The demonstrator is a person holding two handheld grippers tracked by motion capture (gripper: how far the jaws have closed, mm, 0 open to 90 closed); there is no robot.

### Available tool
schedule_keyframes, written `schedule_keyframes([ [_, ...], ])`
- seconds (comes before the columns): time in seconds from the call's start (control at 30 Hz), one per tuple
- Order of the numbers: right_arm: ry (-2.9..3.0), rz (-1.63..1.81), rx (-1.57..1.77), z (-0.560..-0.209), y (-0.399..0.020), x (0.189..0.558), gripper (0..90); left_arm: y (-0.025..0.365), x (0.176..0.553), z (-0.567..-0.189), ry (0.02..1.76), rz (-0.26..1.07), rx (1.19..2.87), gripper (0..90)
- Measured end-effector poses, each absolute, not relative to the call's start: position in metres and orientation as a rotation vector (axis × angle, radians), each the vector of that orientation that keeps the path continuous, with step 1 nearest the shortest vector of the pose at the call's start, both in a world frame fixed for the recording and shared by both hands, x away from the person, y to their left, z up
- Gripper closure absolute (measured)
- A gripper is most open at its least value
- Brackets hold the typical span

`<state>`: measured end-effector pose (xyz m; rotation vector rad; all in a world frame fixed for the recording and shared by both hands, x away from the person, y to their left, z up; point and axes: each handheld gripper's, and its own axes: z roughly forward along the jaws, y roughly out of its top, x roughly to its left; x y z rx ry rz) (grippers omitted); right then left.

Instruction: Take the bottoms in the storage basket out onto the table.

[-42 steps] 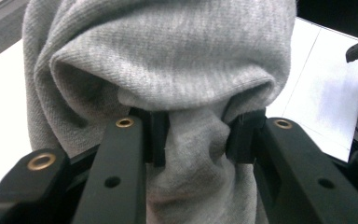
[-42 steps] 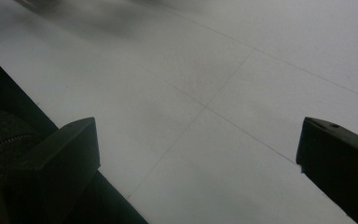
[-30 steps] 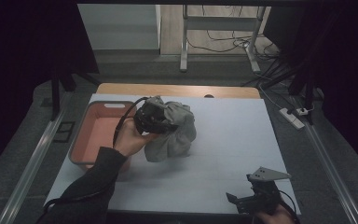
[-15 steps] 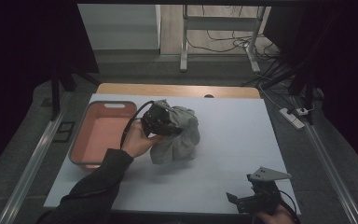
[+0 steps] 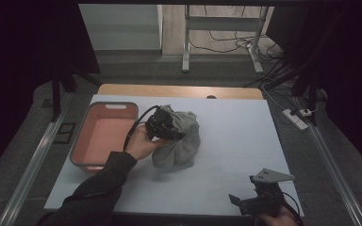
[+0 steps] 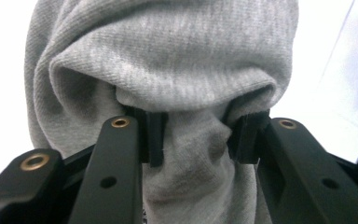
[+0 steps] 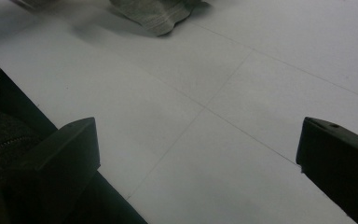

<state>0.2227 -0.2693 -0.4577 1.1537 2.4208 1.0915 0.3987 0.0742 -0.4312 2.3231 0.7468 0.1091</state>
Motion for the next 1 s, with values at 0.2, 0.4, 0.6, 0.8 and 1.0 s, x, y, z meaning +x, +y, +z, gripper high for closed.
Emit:
schedule_keyframes([
  [0.2,2.419,1.095,1.154,-0.458,-0.269,0.223,0.0,0.073,0.401,-0.440,0.760,0.093,2.338,61.0],
  [0.4,2.422,1.093,1.150,-0.458,-0.269,0.223,0.0,0.070,0.403,-0.448,0.756,0.092,2.358,60.3],
  [0.6,2.419,1.098,1.152,-0.458,-0.270,0.223,0.0,0.068,0.404,-0.454,0.762,0.097,2.364,60.1],
  [0.8,2.419,1.099,1.150,-0.458,-0.270,0.223,0.0,0.069,0.406,-0.459,0.757,0.114,2.367,59.7],
  [1.0,2.419,1.100,1.151,-0.458,-0.270,0.223,0.0,0.070,0.407,-0.464,0.749,0.118,2.375,58.9],
])
